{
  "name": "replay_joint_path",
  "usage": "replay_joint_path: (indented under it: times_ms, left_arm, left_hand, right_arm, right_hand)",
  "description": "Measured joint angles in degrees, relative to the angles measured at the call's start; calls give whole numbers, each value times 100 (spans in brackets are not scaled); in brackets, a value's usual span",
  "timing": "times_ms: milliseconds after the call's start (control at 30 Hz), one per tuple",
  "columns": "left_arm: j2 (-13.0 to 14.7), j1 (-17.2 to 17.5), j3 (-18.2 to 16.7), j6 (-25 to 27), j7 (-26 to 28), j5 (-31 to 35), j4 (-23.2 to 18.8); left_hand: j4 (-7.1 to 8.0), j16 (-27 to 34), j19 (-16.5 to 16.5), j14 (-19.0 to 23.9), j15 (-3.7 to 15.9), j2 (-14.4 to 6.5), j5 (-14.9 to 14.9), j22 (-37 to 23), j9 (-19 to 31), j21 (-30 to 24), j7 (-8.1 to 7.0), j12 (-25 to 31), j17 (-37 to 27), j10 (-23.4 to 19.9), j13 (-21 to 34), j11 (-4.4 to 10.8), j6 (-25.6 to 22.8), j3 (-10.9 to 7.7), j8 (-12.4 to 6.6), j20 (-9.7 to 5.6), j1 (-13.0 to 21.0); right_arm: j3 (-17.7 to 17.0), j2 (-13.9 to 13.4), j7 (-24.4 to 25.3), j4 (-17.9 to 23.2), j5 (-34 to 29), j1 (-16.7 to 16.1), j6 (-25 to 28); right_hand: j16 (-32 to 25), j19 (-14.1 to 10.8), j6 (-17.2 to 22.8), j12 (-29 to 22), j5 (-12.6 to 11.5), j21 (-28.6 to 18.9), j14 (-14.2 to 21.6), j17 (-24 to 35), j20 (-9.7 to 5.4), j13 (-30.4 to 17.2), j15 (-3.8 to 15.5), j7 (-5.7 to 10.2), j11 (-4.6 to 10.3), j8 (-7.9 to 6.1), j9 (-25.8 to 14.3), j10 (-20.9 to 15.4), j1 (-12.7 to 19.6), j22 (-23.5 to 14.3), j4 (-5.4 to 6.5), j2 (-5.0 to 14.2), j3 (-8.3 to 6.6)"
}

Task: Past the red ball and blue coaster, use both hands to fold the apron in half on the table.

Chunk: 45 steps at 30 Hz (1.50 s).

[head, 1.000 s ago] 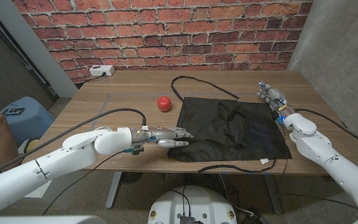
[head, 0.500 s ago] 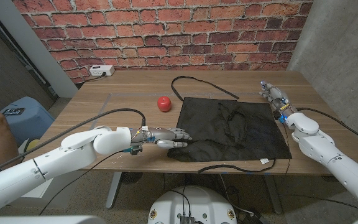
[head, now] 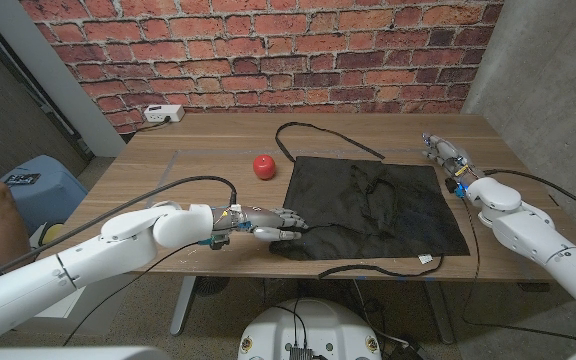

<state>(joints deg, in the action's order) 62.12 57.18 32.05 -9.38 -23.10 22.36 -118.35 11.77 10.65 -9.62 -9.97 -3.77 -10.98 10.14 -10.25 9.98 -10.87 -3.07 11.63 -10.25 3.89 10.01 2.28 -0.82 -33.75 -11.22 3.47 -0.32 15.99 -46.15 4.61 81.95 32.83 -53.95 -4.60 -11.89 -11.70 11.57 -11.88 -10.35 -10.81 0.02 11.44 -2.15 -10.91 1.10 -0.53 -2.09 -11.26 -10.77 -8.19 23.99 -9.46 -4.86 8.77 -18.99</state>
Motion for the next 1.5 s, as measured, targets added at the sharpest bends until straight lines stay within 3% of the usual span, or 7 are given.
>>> replay_joint_path:
  times_ms: [267,467,533,833,900,1100,1500]
  left_arm:
    - [-41,-56,52,-1,-63,25,54]
    - [-62,-91,82,-1,-63,25,85]
    - [-69,-101,89,-7,-100,39,93]
    - [-94,-146,133,-14,-164,51,125]
    - [-98,-153,142,-14,-164,51,126]
    - [-107,-166,161,-13,-189,60,128]
    - [-124,-187,189,-20,-201,102,145]
  left_hand:
    - [0,0,0,16,-15,6,0,0,0,0,0,0,-9,0,0,-1,0,0,21,0,-6]
    - [0,0,0,15,-14,-11,0,0,0,0,-31,0,-30,0,0,-1,-31,0,20,0,-23]
    - [0,0,0,15,-14,-16,0,0,0,0,-31,0,-30,0,-1,-1,-31,0,20,0,-29]
    - [0,0,0,14,-13,-17,0,0,0,0,0,0,-30,-83,-1,-3,-144,0,20,0,-29]
    - [0,0,0,14,-13,-17,0,0,0,0,31,0,-29,-83,-1,-3,-175,0,20,0,-29]
    - [5,0,0,14,-12,-17,0,0,0,0,0,0,-29,-105,-1,-25,-205,6,20,0,-29]
    - [26,44,0,14,-12,-17,0,1,0,-45,0,0,-29,-135,-1,9,-205,27,19,0,-28]
  right_arm:
    - [-54,-232,218,437,-50,-141,421]
    - [-54,-232,336,437,-100,-141,673]
    - [-88,-416,371,735,-125,-230,762]
    - [-122,-610,460,1016,-218,-312,1019]
    - [-122,-610,489,1016,-259,-312,1087]
    - [-127,-778,556,1226,-394,-357,1331]
    - [58,-1220,757,1897,-824,-264,2304]
  right_hand:
    - [0,0,44,-22,0,0,62,-23,0,0,-21,-18,-23,0,0,-98,91,0,-116,-30,-53]
    - [-6,-56,135,-22,-28,0,166,-26,-12,0,-38,-29,-25,-40,0,-240,228,0,-226,-61,-101]
    - [-28,-56,145,-23,-28,0,228,-26,-12,-1,-41,-40,-33,-40,0,-294,247,0,-276,-55,-118]
    - [-108,-128,210,-110,-27,-22,507,-26,-19,-17,-91,-44,-22,-40,0,-617,420,0,-387,-88,-146]
    - [-112,-212,270,-140,-27,-45,617,-25,65,-17,-114,-103,-72,-61,0,-702,457,0,-401,-121,-164]
    - [-210,-569,534,-223,-27,-112,963,-25,277,-42,-250,-308,-183,-106,0,-1167,624,-7,-448,-184,-164]
    - [-339,-650,1303,-457,-27,-83,1739,-53,358,-90,-68,-421,-87,-274,0,-2148,952,-13,-495,-422,-149]
